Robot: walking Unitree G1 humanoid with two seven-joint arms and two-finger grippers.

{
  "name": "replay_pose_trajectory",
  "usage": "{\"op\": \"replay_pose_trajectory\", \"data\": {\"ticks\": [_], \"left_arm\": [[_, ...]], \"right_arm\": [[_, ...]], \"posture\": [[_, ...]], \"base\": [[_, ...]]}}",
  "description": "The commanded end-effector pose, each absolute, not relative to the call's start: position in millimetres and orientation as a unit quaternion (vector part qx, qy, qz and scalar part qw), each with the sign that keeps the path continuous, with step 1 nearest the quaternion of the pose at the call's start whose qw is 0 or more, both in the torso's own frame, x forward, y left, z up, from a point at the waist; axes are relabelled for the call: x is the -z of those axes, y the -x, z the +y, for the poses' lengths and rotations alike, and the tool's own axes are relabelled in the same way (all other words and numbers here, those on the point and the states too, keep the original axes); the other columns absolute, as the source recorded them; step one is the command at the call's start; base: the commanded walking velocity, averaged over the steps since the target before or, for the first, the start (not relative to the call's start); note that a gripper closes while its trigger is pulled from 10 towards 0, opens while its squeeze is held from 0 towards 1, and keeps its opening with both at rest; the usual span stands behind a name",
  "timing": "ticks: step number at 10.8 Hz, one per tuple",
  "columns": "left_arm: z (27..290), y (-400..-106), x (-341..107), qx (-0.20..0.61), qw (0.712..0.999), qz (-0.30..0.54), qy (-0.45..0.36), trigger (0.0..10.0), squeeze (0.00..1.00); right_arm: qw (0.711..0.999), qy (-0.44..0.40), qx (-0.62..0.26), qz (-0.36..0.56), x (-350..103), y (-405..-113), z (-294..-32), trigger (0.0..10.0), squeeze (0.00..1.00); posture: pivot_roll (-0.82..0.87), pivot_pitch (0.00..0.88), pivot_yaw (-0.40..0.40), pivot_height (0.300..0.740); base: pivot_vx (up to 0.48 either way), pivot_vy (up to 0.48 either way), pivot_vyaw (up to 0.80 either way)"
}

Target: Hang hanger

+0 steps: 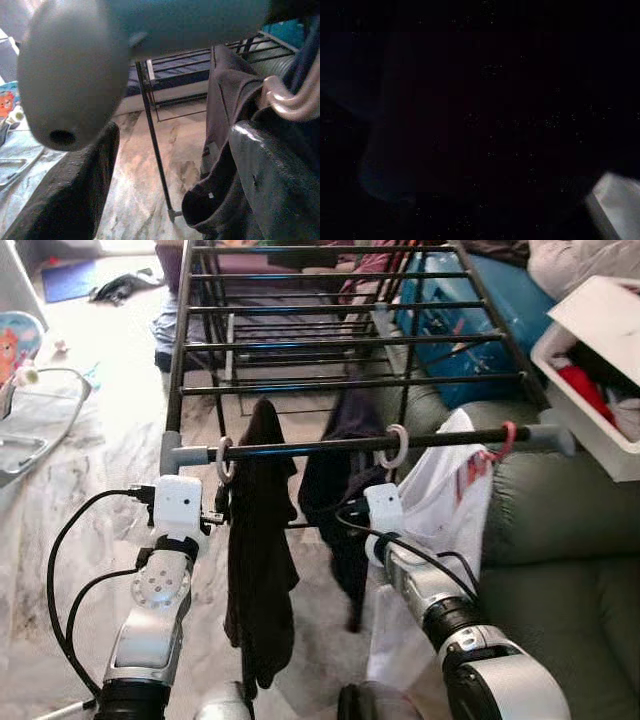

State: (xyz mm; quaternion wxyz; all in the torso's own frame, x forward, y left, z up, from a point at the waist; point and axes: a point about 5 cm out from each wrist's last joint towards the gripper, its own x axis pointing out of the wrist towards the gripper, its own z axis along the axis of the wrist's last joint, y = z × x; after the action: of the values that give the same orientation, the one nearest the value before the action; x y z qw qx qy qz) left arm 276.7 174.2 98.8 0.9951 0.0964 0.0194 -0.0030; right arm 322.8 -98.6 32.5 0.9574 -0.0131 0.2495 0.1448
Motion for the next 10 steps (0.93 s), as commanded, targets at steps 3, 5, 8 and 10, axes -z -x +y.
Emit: {"op": "replay_pose_trajectory", "data": {"ticks": [3,5,8,10], "left_arm": [[172.2,-279.4,-98.6,-0.002,0.995,0.025,-0.100,10.0,0.00],[172.7,-280.6,-98.7,-0.002,0.994,0.026,-0.104,10.0,0.00],[173.2,-281.2,-97.4,-0.005,0.994,0.031,-0.108,10.0,0.00],[173.3,-281.7,-96.8,-0.005,0.993,0.031,-0.110,10.0,0.00]], "right_arm": [[0.970,0.012,-0.121,0.209,-38.7,-321.5,-109.8,10.0,1.00],[0.983,0.015,-0.110,0.144,-50.7,-316.3,-116.0,10.0,1.00],[0.990,0.044,-0.108,0.085,-63.8,-299.4,-126.8,10.0,1.00],[0.995,0.050,-0.076,0.047,-76.9,-290.7,-137.6,10.0,1.00]], "posture": [[-0.02,0.081,-0.049,0.740],[-0.02,0.084,-0.044,0.740],[-0.02,0.082,-0.047,0.740],[-0.03,0.074,-0.050,0.740]], "base": [[0.000,0.000,0.00],[0.000,0.000,0.00],[0.000,0.000,0.00],[0.000,0.000,0.00]]}}
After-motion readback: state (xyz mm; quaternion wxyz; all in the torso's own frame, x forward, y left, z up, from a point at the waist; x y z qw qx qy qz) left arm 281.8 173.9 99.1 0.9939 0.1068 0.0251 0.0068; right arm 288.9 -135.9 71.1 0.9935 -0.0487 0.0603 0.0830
